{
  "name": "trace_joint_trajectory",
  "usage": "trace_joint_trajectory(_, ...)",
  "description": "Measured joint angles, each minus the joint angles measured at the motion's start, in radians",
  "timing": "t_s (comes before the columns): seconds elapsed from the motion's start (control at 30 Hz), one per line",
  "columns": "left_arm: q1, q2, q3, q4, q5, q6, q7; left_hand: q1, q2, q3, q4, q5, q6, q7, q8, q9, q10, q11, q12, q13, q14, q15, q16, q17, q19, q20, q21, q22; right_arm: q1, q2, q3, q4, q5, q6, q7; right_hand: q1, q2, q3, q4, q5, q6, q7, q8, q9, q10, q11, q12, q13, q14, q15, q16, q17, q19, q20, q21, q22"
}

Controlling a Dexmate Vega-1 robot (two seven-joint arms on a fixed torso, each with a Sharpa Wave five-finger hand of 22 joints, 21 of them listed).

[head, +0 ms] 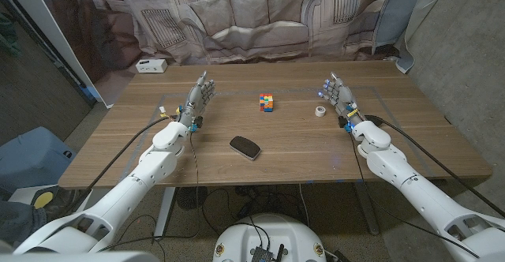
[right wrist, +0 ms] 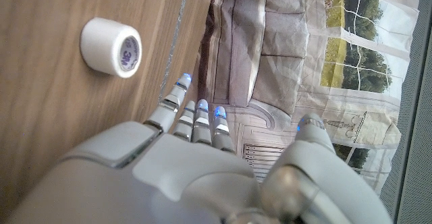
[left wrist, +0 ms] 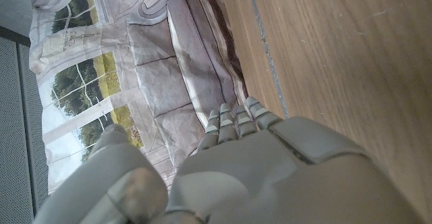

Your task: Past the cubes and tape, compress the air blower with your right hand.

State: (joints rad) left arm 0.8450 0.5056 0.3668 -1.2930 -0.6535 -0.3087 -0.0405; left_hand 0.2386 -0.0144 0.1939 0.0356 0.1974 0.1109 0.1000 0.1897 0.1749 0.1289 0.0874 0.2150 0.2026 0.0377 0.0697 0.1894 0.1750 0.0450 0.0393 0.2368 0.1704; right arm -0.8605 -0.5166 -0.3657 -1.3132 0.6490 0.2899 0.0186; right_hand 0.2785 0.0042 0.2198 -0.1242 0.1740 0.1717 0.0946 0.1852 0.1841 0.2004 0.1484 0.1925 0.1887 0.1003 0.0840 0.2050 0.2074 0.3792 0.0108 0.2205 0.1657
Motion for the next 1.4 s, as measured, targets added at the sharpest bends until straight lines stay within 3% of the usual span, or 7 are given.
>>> trace_joint_trajectory(0.5, 0.003, 0.016, 0.004, -0.011, 0.010, -0.019, -0.027, 0.000, 0.000, 0.004, -0.004, 0.000, 0.024, 0.006, 0.007, 0.000, 0.031, -0.002, 0.008, -0.003, 0.022, 0.010, 0.000, 0.000, 0.015, 0.015, 0.000, 0.000, -0.013, -0.001, 0.001, -0.003, -0.011, 0.039, 0.006, 0.000, 0.000, 0.000, 0.000, 0.000, 0.016, -0.006, 0.008, 0.000, 0.016, -0.005, 0.004, 0.000, 0.025, -0.004, 0.010, 0.000, 0.021, 0.011, 0.000, 0.000)
trace_joint_trajectory(0.73, -0.008, 0.023, 0.009, -0.004, 0.024, -0.032, -0.046, 0.007, 0.006, 0.008, -0.008, 0.000, 0.040, 0.004, 0.008, 0.000, 0.048, -0.002, 0.015, -0.003, 0.043, 0.015, 0.011, 0.000, 0.043, 0.022, 0.000, 0.000, 0.003, 0.001, 0.001, 0.017, -0.015, 0.069, 0.036, 0.000, 0.000, 0.000, 0.000, 0.004, 0.035, -0.023, 0.012, 0.000, 0.019, -0.009, 0.004, 0.000, 0.034, -0.012, 0.010, 0.000, 0.027, 0.005, 0.000, 0.005)
trace_joint_trajectory(0.97, -0.013, 0.022, 0.009, 0.007, 0.010, -0.046, -0.062, 0.012, 0.001, 0.004, -0.012, 0.000, 0.059, 0.002, 0.008, 0.000, 0.070, 0.002, 0.015, -0.003, 0.080, 0.021, 0.011, 0.000, 0.069, 0.039, 0.000, 0.000, 0.025, 0.009, 0.001, 0.060, -0.015, 0.082, 0.053, 0.004, 0.004, 0.000, 0.000, 0.004, 0.099, -0.042, 0.034, 0.004, 0.019, -0.009, 0.004, 0.000, 0.039, -0.007, 0.010, 0.000, 0.030, 0.009, -0.006, 0.005)
trace_joint_trajectory(1.03, -0.015, 0.011, 0.002, 0.019, 0.004, -0.046, -0.062, 0.012, 0.001, -0.001, -0.016, 0.000, 0.059, 0.002, 0.008, 0.000, 0.071, 0.001, 0.015, -0.003, 0.090, 0.022, 0.018, 0.000, 0.073, 0.043, 0.000, 0.003, 0.032, 0.010, 0.001, 0.075, 0.002, 0.115, 0.114, 0.004, 0.004, 0.000, 0.000, 0.004, 0.100, -0.043, 0.034, 0.005, 0.020, -0.010, 0.004, 0.005, 0.039, -0.007, 0.010, 0.000, 0.030, 0.009, -0.008, 0.005)
trace_joint_trajectory(1.4, 0.013, 0.022, -0.015, -0.015, -0.019, -0.044, -0.055, 0.012, 0.001, -0.001, -0.016, 0.000, 0.070, 0.002, 0.008, 0.000, 0.080, 0.002, 0.015, -0.008, 0.102, 0.023, 0.018, 0.000, 0.087, 0.045, 0.000, 0.004, 0.017, -0.003, 0.007, 0.058, -0.015, 0.155, 0.114, 0.004, 0.004, 0.000, 0.000, 0.004, 0.105, -0.037, 0.034, 0.005, 0.023, -0.013, 0.004, 0.005, 0.039, -0.007, 0.010, 0.000, 0.030, 0.009, -0.008, 0.004)
